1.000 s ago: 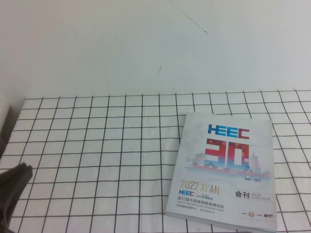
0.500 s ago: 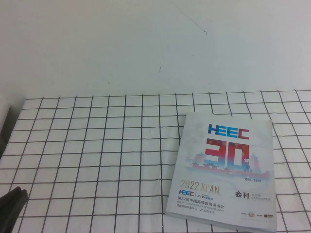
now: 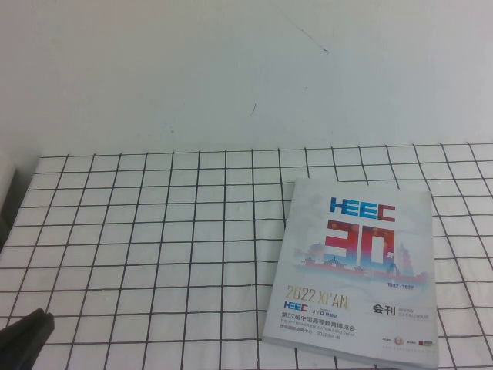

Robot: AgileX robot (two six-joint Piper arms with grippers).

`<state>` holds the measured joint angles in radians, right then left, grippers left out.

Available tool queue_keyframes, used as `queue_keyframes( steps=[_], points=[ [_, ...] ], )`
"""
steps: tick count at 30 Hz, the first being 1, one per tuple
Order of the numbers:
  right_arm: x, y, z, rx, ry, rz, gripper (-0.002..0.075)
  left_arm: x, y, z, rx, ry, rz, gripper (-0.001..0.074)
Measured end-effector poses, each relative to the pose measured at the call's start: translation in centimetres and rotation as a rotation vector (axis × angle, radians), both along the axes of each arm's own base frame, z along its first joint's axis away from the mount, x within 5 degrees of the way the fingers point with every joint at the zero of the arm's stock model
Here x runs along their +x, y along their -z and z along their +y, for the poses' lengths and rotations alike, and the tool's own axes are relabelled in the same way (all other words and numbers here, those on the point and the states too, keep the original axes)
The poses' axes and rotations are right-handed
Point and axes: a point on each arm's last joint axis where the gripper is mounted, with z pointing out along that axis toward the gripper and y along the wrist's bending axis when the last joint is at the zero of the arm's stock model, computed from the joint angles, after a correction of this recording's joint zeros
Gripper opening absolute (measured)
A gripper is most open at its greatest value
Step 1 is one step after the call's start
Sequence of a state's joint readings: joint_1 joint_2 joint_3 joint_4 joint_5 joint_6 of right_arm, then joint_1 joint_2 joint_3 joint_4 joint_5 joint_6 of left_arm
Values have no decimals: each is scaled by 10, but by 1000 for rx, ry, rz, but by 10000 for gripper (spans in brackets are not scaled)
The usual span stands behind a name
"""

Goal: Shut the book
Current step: 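Close the open booklet and leave it lying on the table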

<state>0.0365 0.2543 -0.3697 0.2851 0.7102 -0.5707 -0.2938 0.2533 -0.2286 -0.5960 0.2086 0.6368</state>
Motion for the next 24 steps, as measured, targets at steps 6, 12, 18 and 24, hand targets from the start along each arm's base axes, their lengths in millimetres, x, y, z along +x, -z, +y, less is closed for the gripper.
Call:
queue_keyframes(
  steps=[6, 12, 18, 24],
  points=[
    [0, 0, 0, 1, 0, -2, -3, -2, 15, 6, 46, -59, -55, -4],
    [-1, 0, 0, 5, -1, -4, -3, -12, 40, 18, 130, -189, -132, -4],
    [-1, 0, 0, 7, -1, -4, -3, -13, 64, 22, 162, -245, -89, -4],
    [-1, 0, 0, 7, -1, -4, -3, -14, 74, 24, 87, -271, 34, -4]
  ],
)
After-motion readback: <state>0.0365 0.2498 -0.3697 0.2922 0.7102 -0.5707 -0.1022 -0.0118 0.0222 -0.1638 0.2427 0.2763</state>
